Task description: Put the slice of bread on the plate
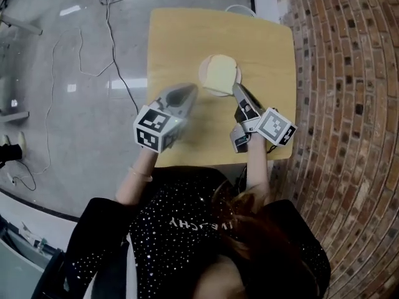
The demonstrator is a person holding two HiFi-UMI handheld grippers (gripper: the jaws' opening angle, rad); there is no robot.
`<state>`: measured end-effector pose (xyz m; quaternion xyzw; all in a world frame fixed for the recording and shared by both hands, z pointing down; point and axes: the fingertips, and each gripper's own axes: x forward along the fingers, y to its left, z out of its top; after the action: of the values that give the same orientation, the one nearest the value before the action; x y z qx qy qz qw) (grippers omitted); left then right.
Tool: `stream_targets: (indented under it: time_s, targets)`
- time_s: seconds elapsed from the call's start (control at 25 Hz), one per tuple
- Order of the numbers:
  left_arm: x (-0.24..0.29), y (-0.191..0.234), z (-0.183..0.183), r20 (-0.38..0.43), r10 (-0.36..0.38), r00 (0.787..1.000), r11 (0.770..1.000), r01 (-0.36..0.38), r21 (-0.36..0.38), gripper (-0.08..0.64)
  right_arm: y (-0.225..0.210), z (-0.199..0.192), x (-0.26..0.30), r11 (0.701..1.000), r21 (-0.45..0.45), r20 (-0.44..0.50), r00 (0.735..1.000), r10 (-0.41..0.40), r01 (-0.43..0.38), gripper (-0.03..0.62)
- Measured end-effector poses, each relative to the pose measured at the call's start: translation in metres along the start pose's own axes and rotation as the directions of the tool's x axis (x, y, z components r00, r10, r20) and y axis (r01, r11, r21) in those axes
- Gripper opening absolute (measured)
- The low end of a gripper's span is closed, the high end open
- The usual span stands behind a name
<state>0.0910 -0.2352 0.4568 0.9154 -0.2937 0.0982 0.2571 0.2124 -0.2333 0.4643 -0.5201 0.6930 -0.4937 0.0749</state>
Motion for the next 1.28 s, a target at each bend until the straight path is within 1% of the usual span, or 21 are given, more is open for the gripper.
stream_targets:
  time_s: [0.04, 0.08, 0.2, 0.28, 0.44, 0.6, 0.8, 1.08, 1.28]
  targets:
    - [-0.001, -0.004, 0.005, 0.005, -0.005, 1.0, 1.0, 0.005, 0.004, 0.009, 0.005, -0.001, -0.006, 1.0, 0.021, 0.017, 1.0, 0.019, -0.02, 0.023]
    - [-0.002, -0.008, 0.009, 0.009, -0.012, 1.0, 1.0, 0.012, 0.009, 0.009, 0.009, -0.003, -0.013, 0.998, 0.037, 0.032, 0.999, 0.04, -0.041, 0.014]
    - [-0.006, -0.022, 0.018, 0.013, -0.033, 0.999, 0.999, 0.033, 0.033, 0.009, 0.02, -0.011, -0.031, 0.992, 0.079, 0.067, 0.993, 0.097, -0.102, 0.014]
    - [-0.009, -0.031, 0.021, 0.013, -0.041, 0.999, 0.998, 0.04, 0.046, 0.009, 0.024, -0.016, -0.042, 0.988, 0.097, 0.086, 0.99, 0.11, -0.119, 0.014]
    - [-0.012, -0.047, 0.018, 0.016, -0.051, 0.999, 0.998, 0.051, 0.037, 0.009, 0.024, -0.026, -0.055, 0.991, 0.086, 0.096, 0.991, 0.089, -0.098, 0.012]
    - [-0.014, -0.054, 0.013, 0.014, -0.053, 0.998, 0.998, 0.053, 0.033, 0.009, 0.027, -0.022, -0.058, 0.993, 0.077, 0.109, 0.99, 0.086, -0.094, 0.012]
    - [-0.015, -0.055, 0.014, 0.024, -0.048, 0.999, 0.999, 0.048, 0.018, 0.009, 0.028, -0.017, -0.061, 0.996, 0.038, 0.109, 0.991, 0.073, -0.077, 0.012]
    - [-0.011, -0.053, 0.018, 0.037, -0.039, 0.999, 0.999, 0.039, 0.01, 0.009, 0.025, -0.018, -0.06, 0.997, 0.041, 0.089, 0.994, 0.068, -0.072, 0.012]
    - [-0.011, -0.053, 0.018, 0.035, -0.039, 0.999, 0.999, 0.039, 0.001, 0.009, 0.026, -0.014, -0.059, 0.997, 0.036, 0.091, 0.994, 0.064, -0.068, 0.012]
